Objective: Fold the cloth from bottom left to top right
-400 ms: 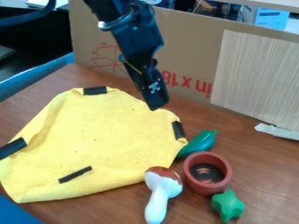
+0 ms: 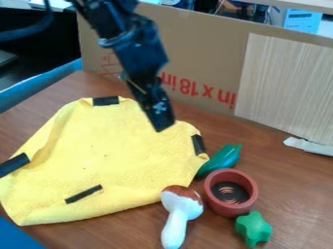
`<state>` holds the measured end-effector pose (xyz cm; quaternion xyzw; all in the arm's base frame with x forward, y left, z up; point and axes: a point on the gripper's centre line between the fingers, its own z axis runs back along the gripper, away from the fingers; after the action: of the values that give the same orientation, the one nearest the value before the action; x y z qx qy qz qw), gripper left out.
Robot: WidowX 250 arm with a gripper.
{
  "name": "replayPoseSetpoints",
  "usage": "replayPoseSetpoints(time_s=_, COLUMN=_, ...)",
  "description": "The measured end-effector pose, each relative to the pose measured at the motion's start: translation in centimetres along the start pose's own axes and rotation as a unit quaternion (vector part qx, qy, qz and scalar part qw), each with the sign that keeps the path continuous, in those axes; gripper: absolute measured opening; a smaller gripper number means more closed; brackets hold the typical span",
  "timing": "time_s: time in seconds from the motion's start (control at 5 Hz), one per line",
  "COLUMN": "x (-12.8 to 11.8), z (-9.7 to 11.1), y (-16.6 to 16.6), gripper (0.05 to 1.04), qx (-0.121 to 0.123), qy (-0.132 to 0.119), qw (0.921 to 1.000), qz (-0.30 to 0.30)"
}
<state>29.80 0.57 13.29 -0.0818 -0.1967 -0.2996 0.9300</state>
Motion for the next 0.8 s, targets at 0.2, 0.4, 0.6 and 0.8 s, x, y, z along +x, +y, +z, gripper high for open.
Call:
replayPoseSetpoints(time_s=0.2, x=-1.7, z=-0.2, y=1.8, gripper=1.001, qx=0.011, qy=0.007, qw=0.9996, qz=0.024)
replayPoseSetpoints(time_s=0.4, x=-3.2, z=-0.3, y=3.2, gripper=1.001, qx=0.013, qy=0.013, qw=0.9988, qz=0.045)
replayPoseSetpoints(time_s=0.6, x=-4.9, z=-0.2, y=4.0, gripper=1.001, qx=0.024, qy=0.024, qw=0.9971, qz=0.067)
replayPoseSetpoints(time_s=0.8, x=-7.0, z=-0.1, y=4.5, gripper=1.001, qx=0.095, qy=0.04, qw=0.9886, qz=0.109)
